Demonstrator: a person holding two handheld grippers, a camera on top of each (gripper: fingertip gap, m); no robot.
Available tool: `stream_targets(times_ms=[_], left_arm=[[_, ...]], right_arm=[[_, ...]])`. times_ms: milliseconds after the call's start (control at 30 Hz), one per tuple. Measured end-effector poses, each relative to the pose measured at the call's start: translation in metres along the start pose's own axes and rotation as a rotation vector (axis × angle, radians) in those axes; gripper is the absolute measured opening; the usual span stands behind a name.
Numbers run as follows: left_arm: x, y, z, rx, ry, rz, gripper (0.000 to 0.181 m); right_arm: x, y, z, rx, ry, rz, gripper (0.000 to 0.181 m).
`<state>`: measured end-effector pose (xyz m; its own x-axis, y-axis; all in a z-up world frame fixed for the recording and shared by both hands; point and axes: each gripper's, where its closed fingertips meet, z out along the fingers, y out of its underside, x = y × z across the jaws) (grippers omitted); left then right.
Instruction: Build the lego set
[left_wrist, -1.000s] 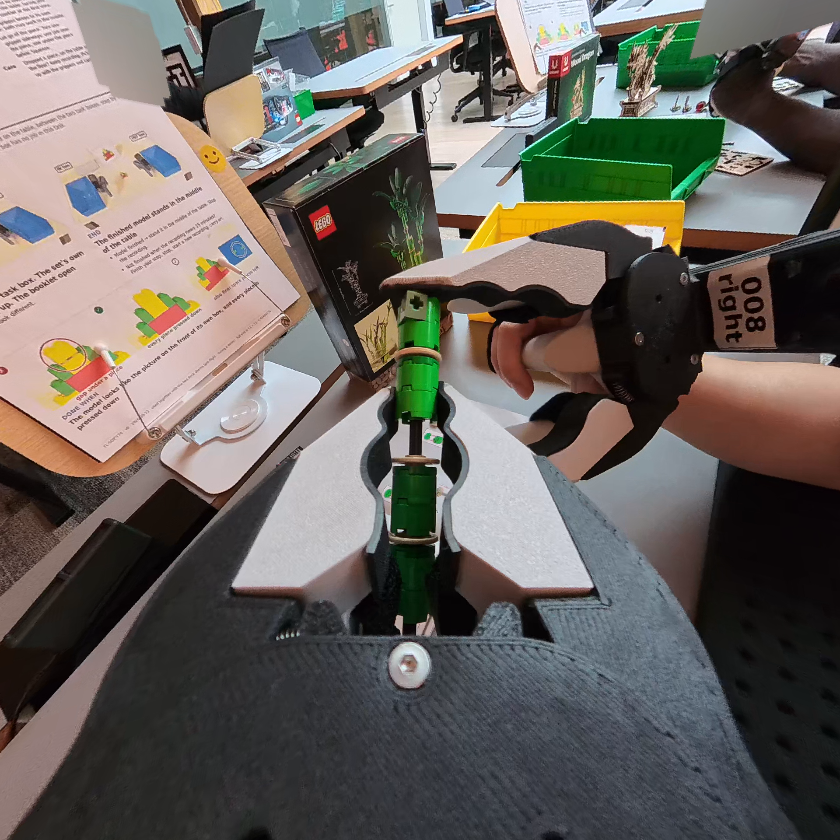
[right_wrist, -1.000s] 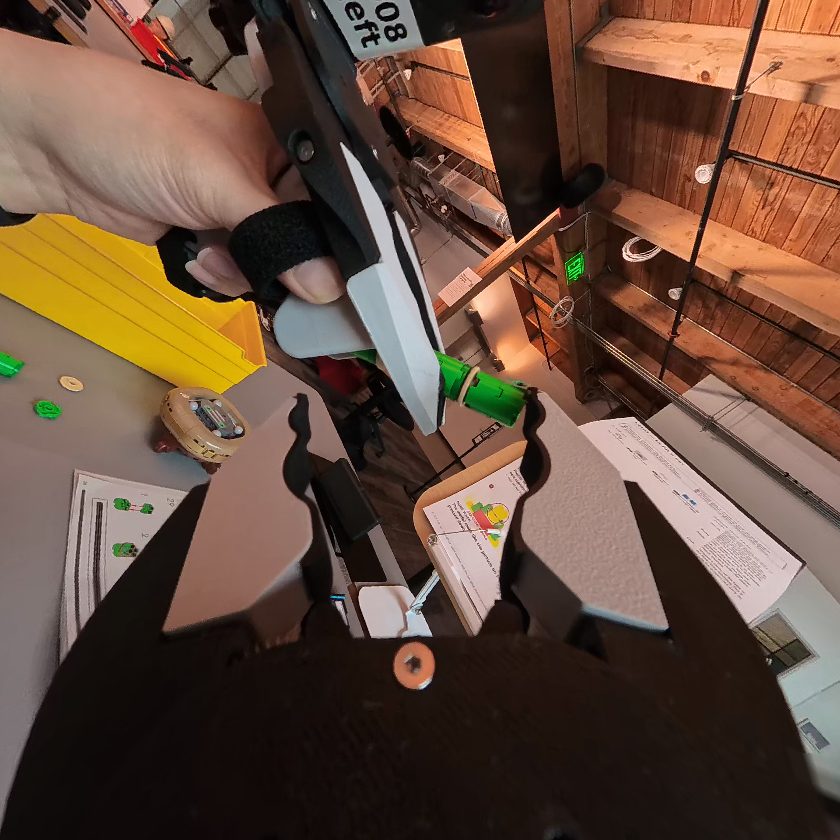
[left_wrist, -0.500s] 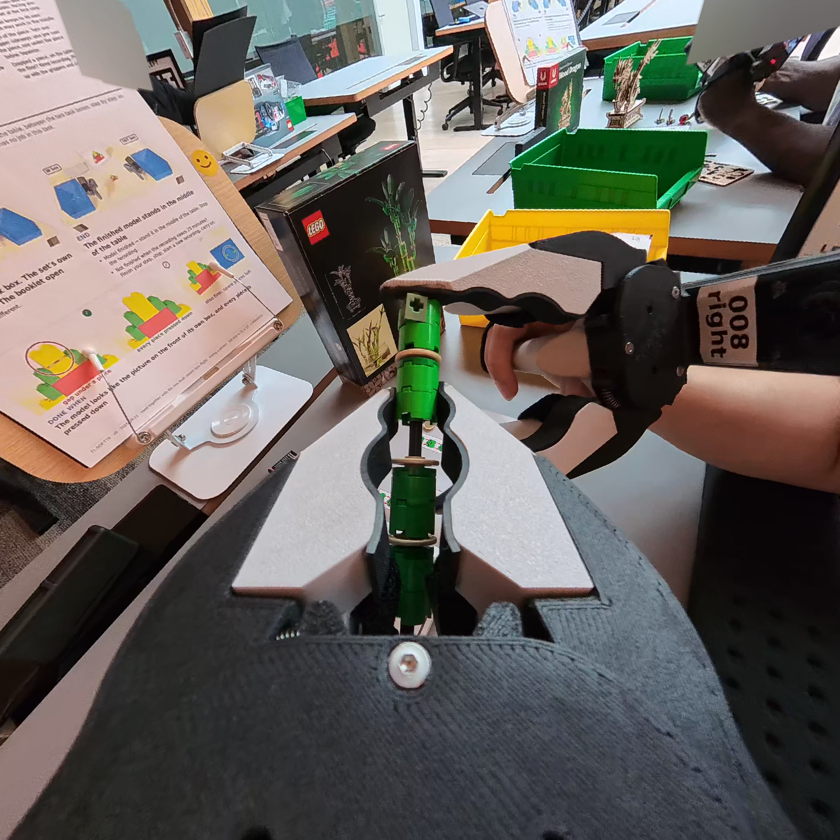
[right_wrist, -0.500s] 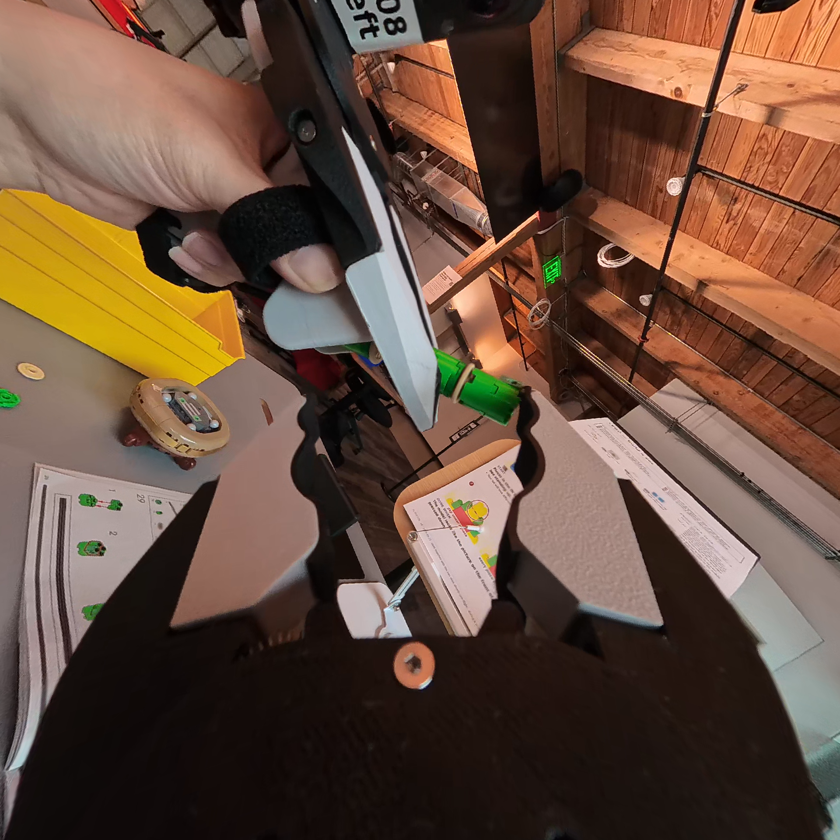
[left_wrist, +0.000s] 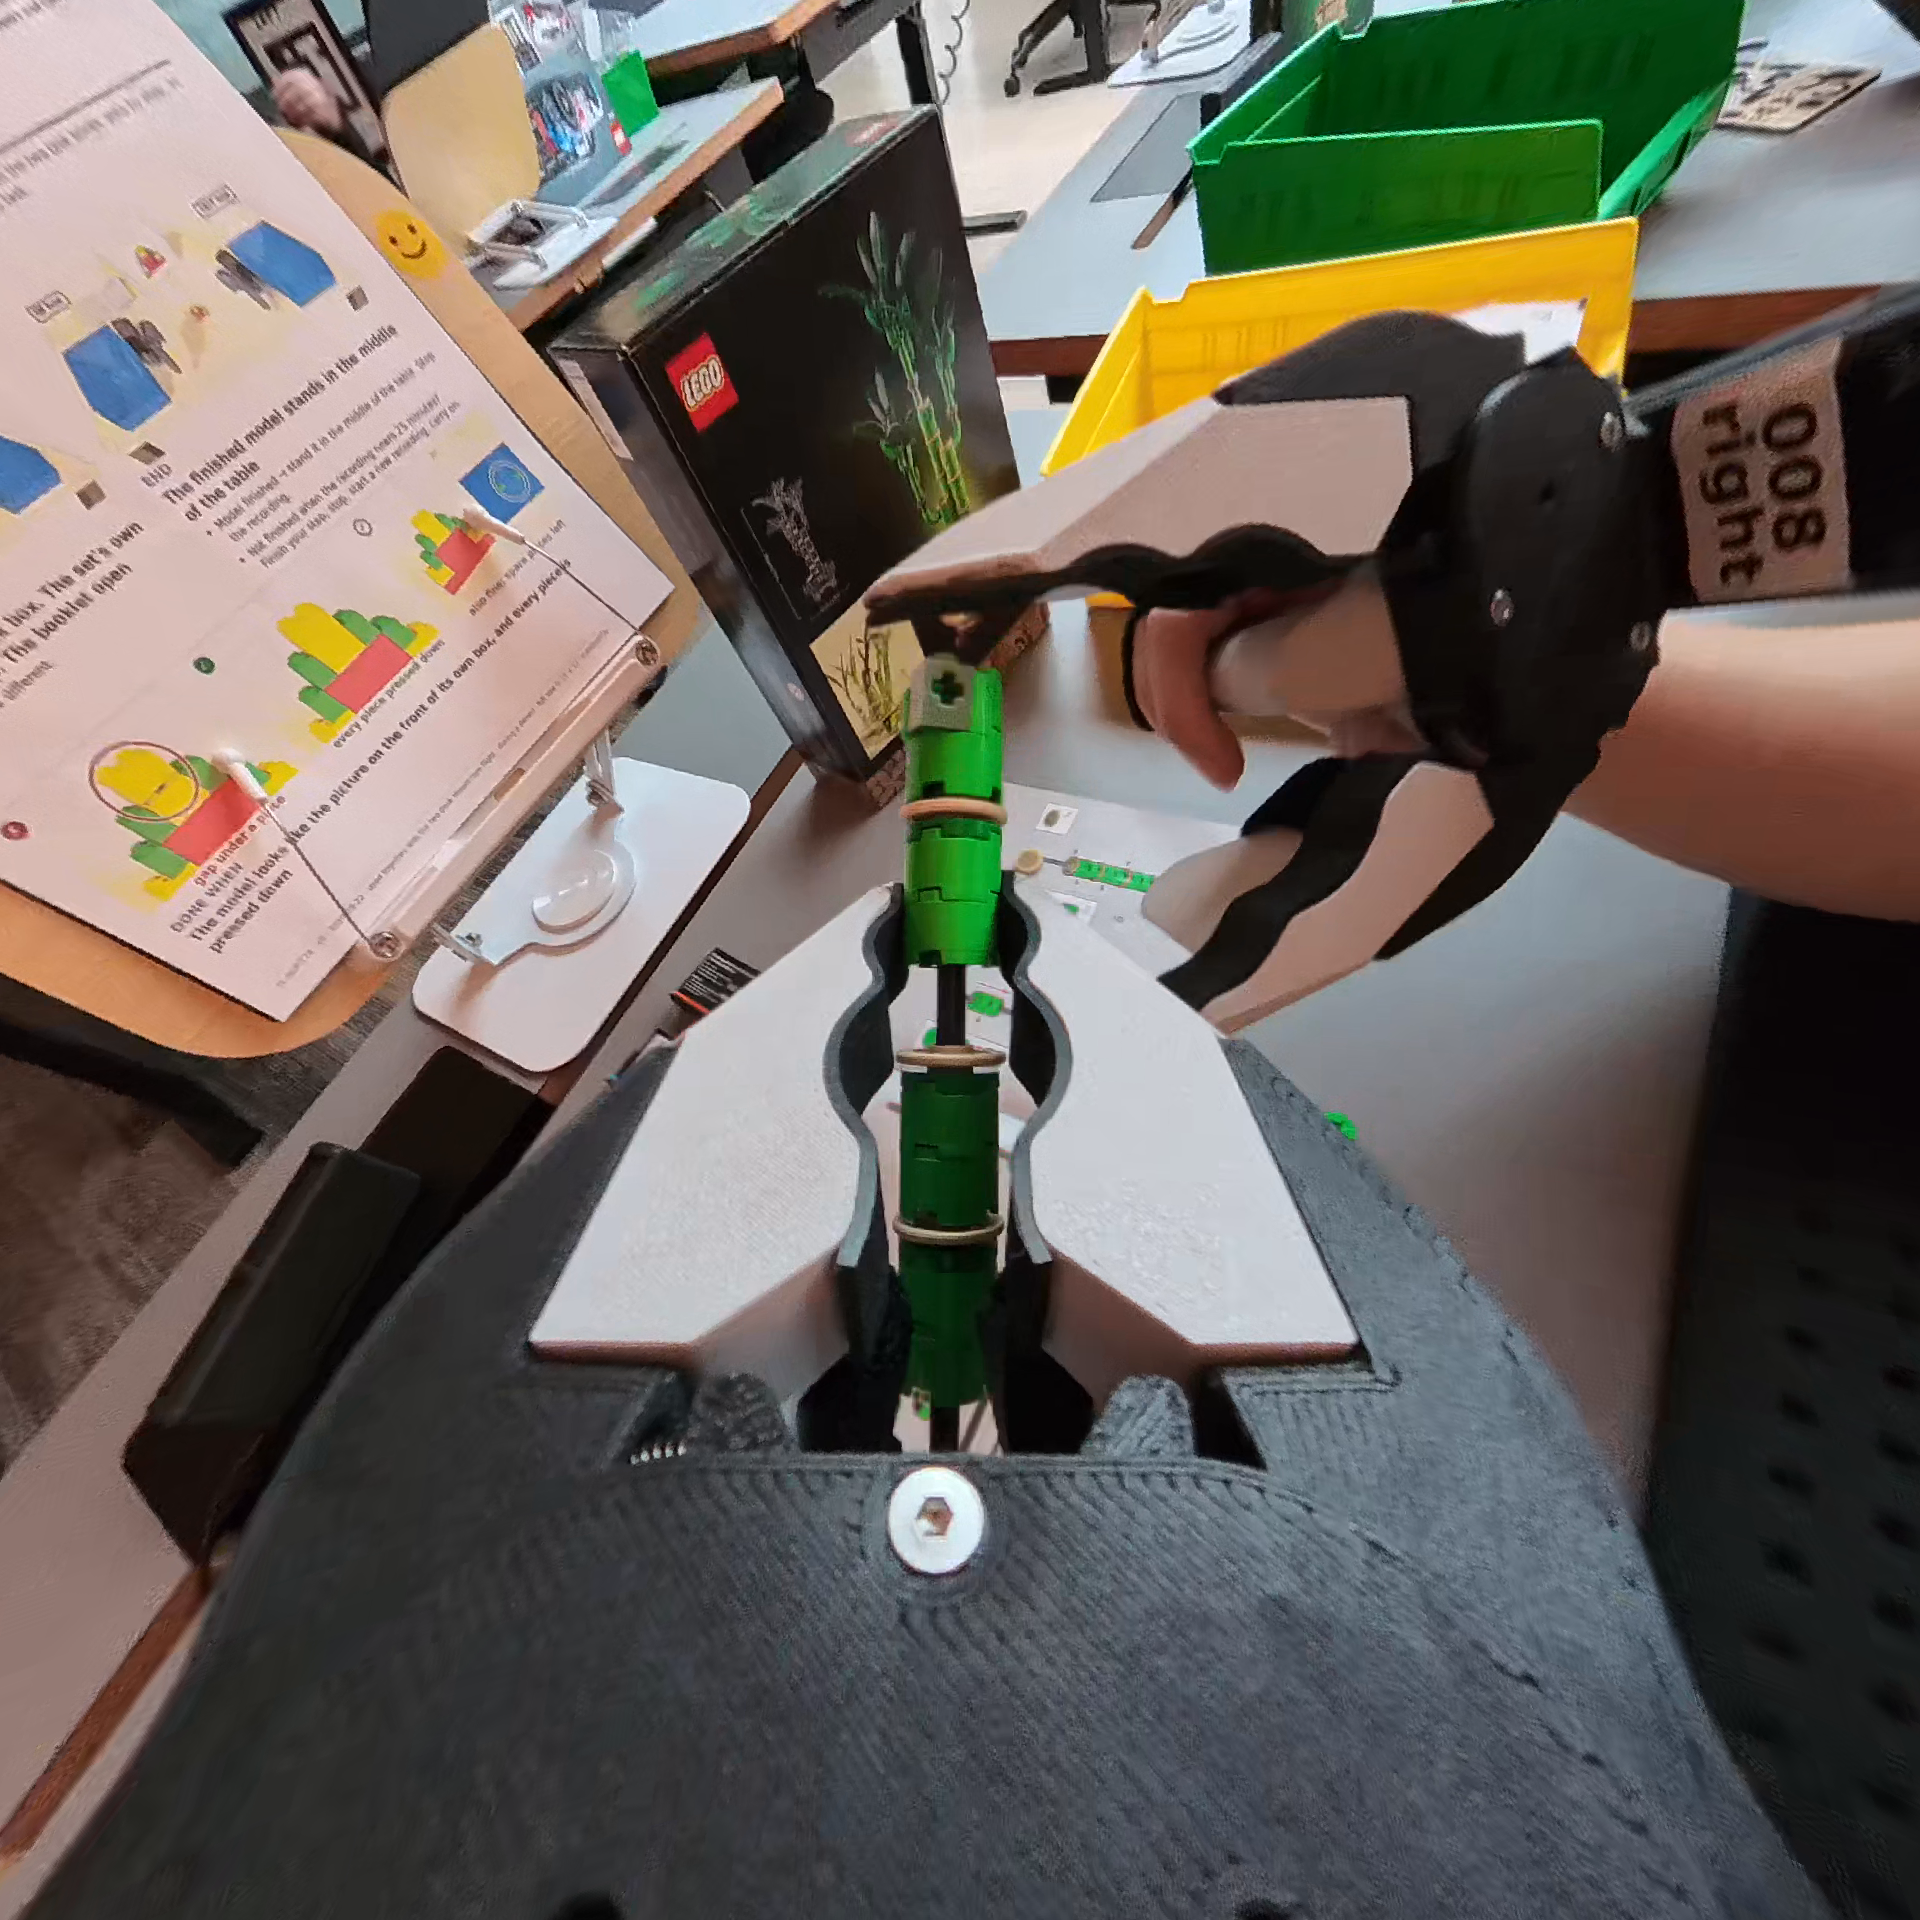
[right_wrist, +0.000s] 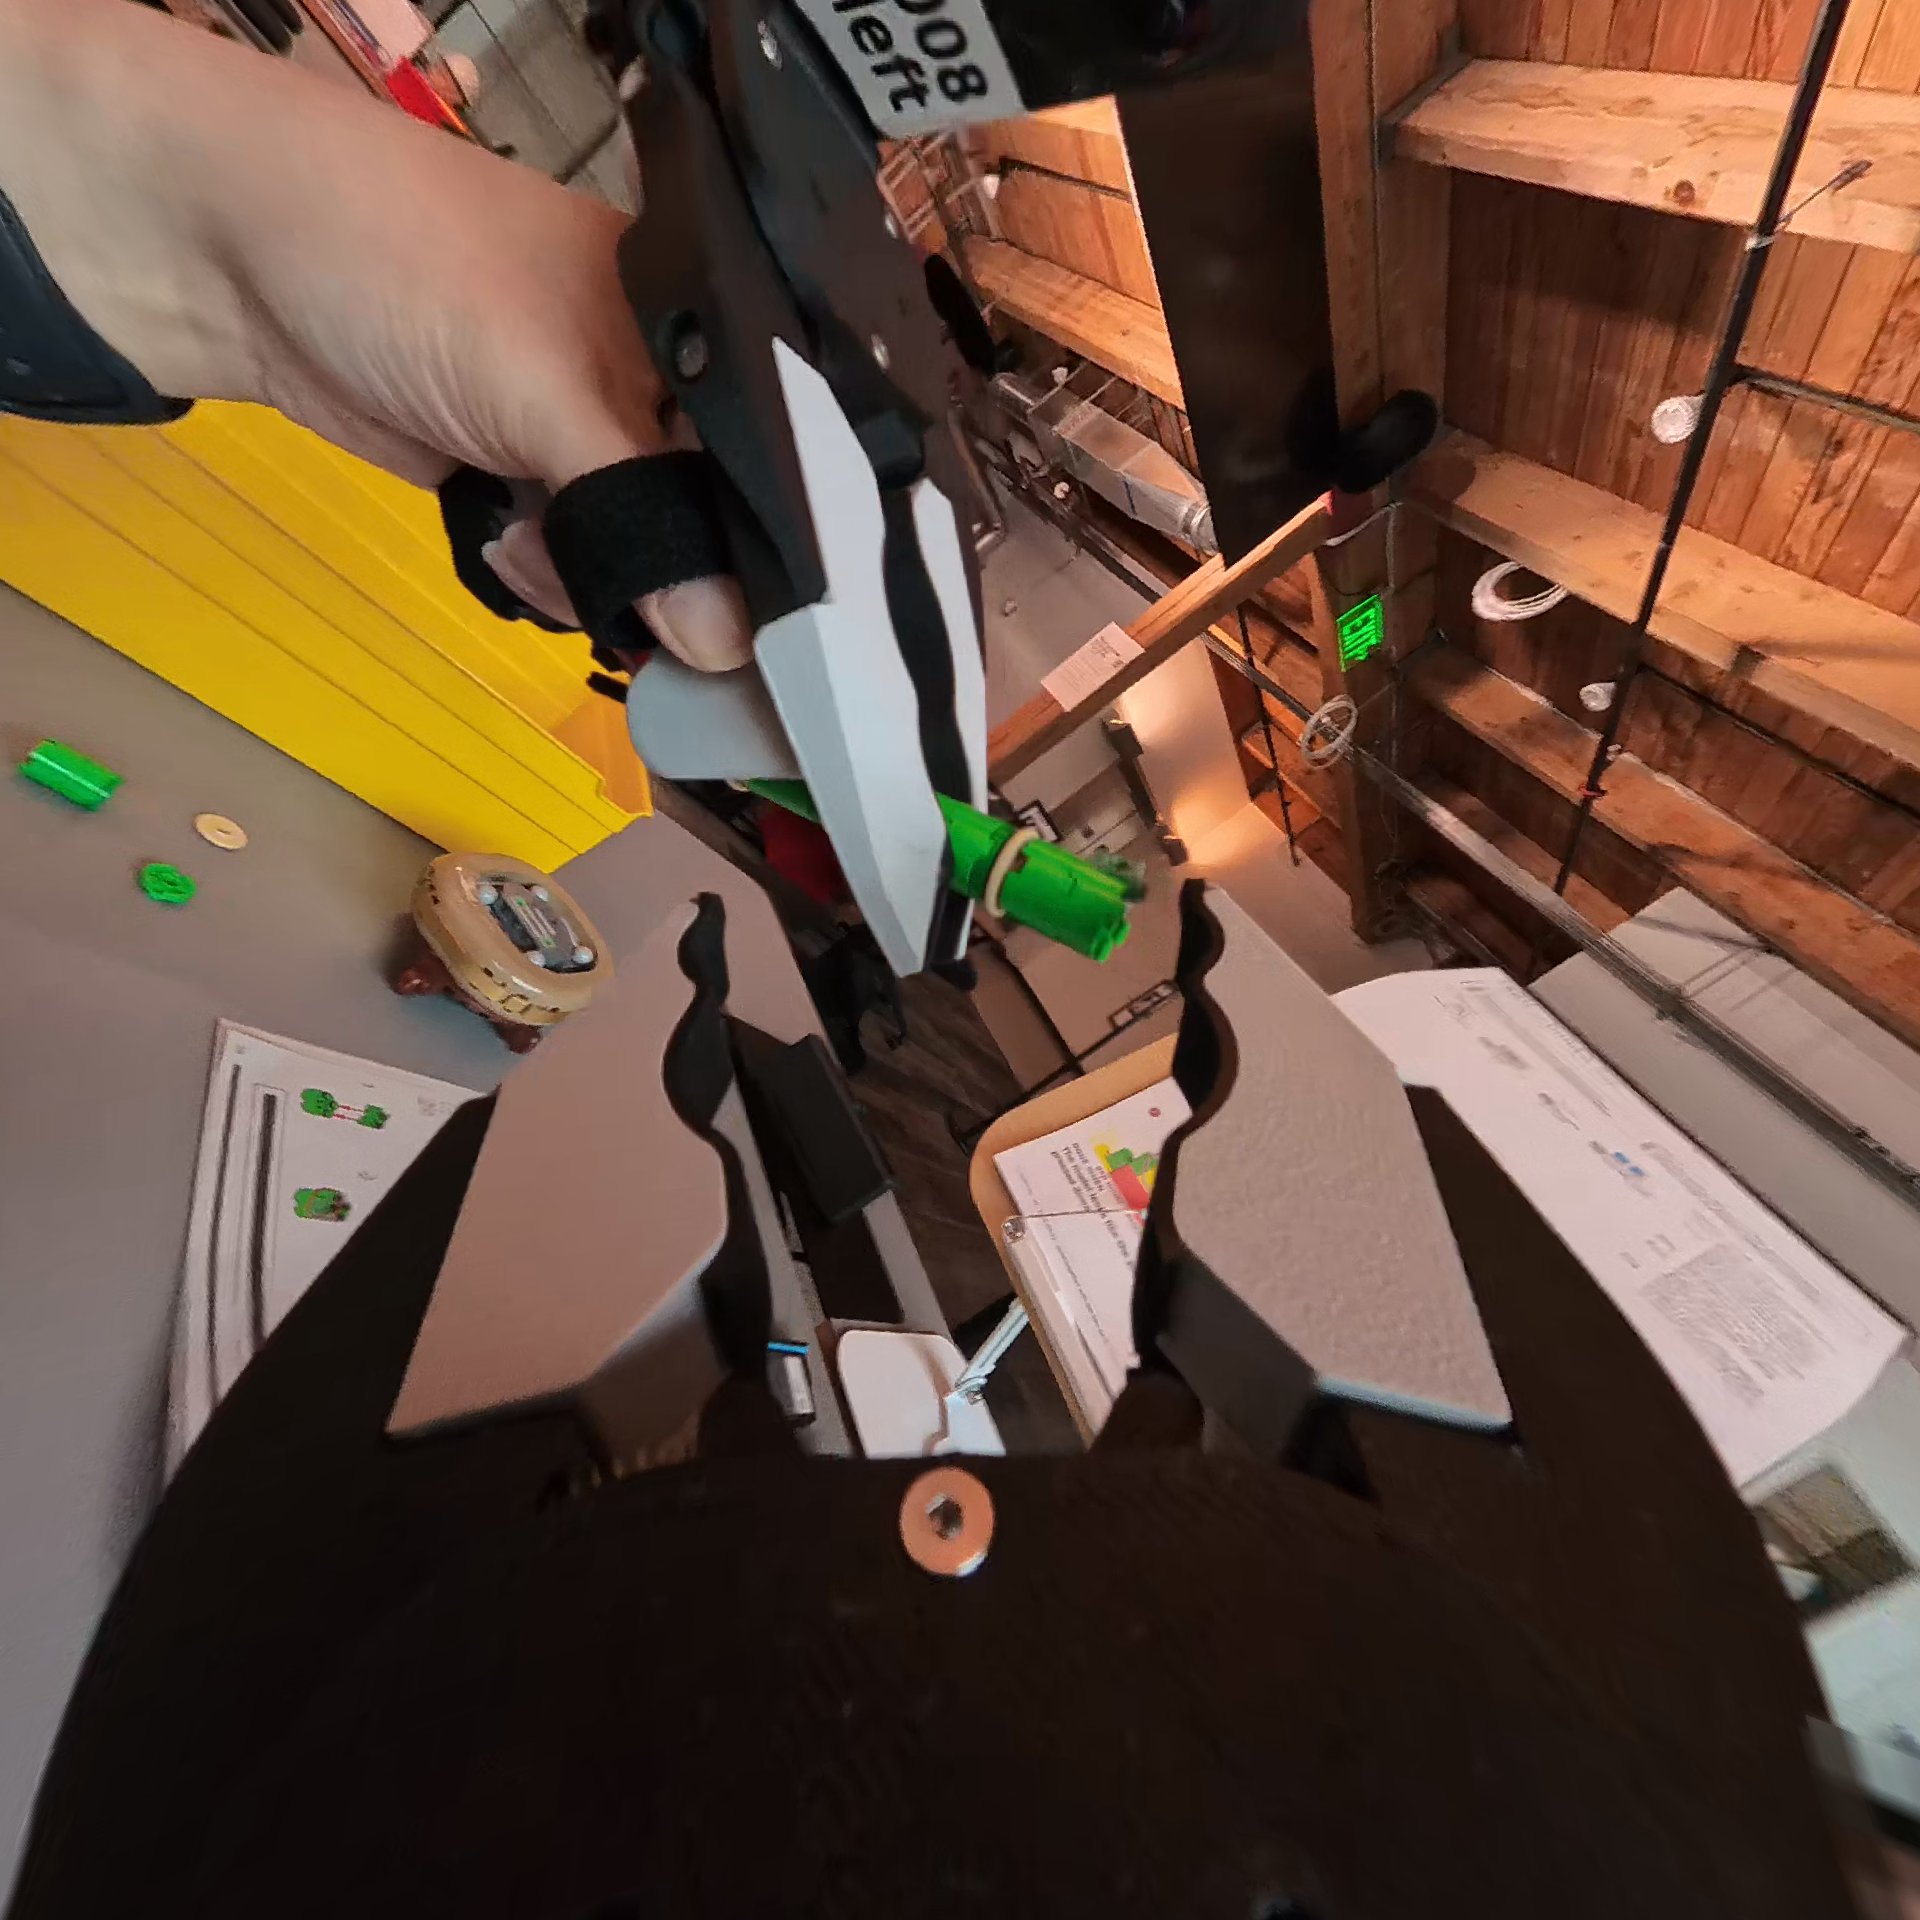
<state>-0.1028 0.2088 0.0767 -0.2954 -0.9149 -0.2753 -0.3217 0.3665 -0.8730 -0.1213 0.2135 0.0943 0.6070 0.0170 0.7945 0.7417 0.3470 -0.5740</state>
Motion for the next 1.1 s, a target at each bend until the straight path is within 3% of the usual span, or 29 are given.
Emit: stream_targets(times_ms=[133,233,333,400,533,733,833,1100], left_arm=[[0.004,0.019,-0.004,-0.082,0.049,0.037,0.014],[0.002,0.041,-0.003,-0.172,0.054,0.112,0.014],[0.016,0.054,0.001,-0.203,0.152,0.161,0.014],[0.023,0.056,0.003,-0.183,0.227,0.128,0.014],[0.042,0.048,-0.003,-0.069,0.476,-0.028,0.014],[0.057,0.011,-0.03,0.278,0.682,-0.014,0.013],[0.066,0.0,-0.044,0.387,0.749,0.023,0.013],[0.081,-0.012,-0.062,0.519,0.829,0.105,0.013]], right_arm=[[0.004,0.009,-0.011,-0.008,-0.106,0.141,0.091],[0.009,0.024,-0.018,-0.049,-0.186,0.366,0.087],[0.003,0.041,-0.021,-0.098,-0.273,0.571,0.086],[-0.003,0.039,-0.023,-0.087,-0.32,0.593,0.085],[-0.009,0.016,-0.026,-0.003,-0.374,0.571,0.076],[-0.012,-0.034,-0.029,0.146,-0.445,0.593,0.064],[-0.008,-0.055,-0.03,0.212,-0.423,0.564,0.057],[-0.011,-0.089,-0.031,0.297,-0.4,0.497,0.044]])
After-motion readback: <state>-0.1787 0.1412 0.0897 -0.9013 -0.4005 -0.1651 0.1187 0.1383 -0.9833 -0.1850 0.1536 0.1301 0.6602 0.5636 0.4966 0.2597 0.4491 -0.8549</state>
